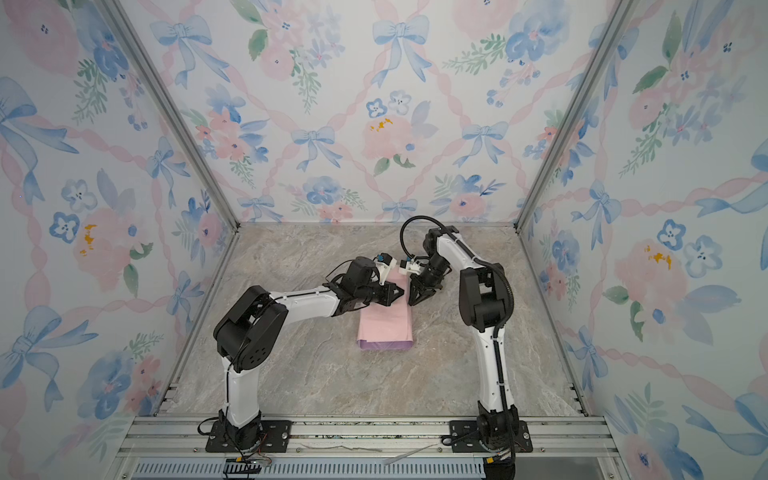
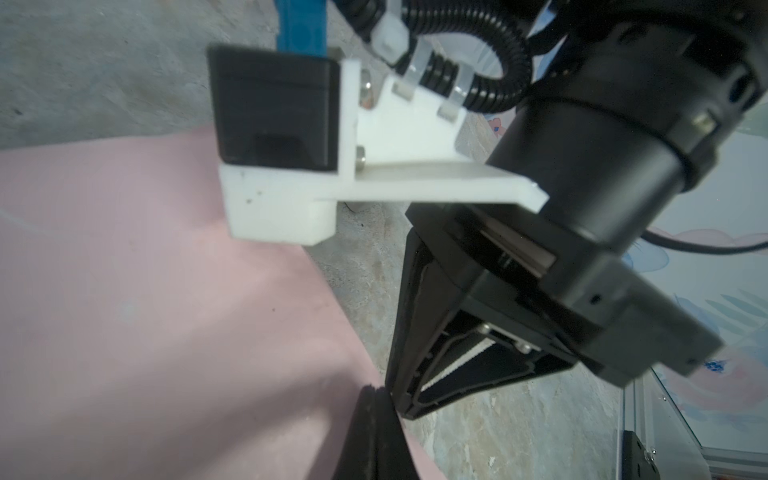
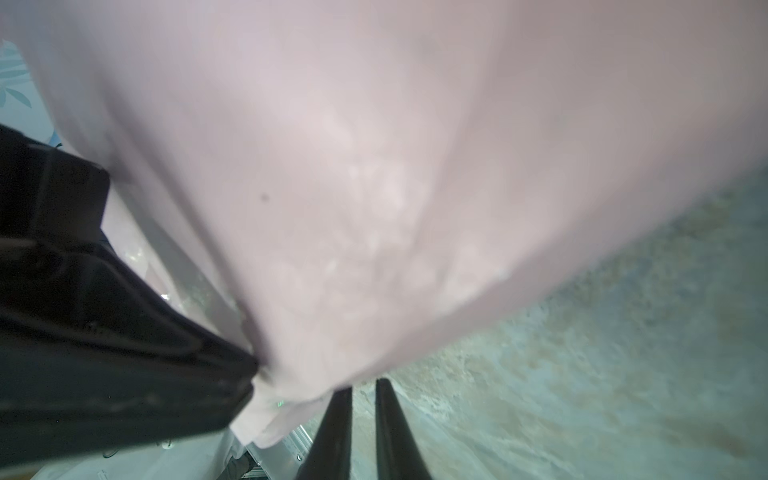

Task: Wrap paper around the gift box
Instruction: 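Open the right gripper and lift it off the taped seam while the left releases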

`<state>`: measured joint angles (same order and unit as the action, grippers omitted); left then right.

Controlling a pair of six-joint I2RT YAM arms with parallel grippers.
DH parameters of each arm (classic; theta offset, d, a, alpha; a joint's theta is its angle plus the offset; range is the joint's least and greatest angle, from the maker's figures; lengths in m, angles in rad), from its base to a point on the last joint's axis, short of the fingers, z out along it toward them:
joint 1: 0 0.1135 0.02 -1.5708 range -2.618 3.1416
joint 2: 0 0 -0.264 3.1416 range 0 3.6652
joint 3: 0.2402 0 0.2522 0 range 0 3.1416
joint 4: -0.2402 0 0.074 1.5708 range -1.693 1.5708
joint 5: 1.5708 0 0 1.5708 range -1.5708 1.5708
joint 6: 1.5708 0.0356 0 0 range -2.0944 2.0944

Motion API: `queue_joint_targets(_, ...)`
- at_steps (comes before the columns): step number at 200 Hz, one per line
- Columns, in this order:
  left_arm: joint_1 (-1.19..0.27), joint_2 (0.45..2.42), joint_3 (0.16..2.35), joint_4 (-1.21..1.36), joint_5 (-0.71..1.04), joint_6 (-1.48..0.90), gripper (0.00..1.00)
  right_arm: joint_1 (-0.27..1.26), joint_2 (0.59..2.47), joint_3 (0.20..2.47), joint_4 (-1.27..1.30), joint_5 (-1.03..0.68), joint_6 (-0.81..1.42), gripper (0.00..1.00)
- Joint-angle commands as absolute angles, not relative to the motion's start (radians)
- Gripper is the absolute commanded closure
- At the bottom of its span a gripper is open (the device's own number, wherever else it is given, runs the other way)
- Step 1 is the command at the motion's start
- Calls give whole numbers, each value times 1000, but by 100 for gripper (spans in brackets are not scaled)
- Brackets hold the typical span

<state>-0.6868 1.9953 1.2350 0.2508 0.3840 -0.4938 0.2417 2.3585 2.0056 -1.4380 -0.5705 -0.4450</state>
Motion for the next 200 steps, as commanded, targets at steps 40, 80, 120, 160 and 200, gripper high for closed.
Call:
queue_joint_targets(40, -686, 1999, 1196, 161, 336, -480, 100, 186, 2183, 1866, -1261, -515, -333, 78)
queue_joint_targets(80, -685, 1993, 1195, 160, 333, -480, 100, 155, 1980, 1711, -1113, -478, -201, 75)
queue_joint_targets(120, -686, 1991, 1195, 161, 330, -480, 100, 195, 1808, 1468, -868, -523, -13, 73)
queue_joint_targets(160, -686, 1990, 1193, 161, 330, -480, 100, 222, 1749, 1278, -599, -574, 166, 69)
queue_joint_targets(200, -686, 1989, 1195, 161, 327, -482, 100, 266, 1801, 1243, -511, -619, 219, 67)
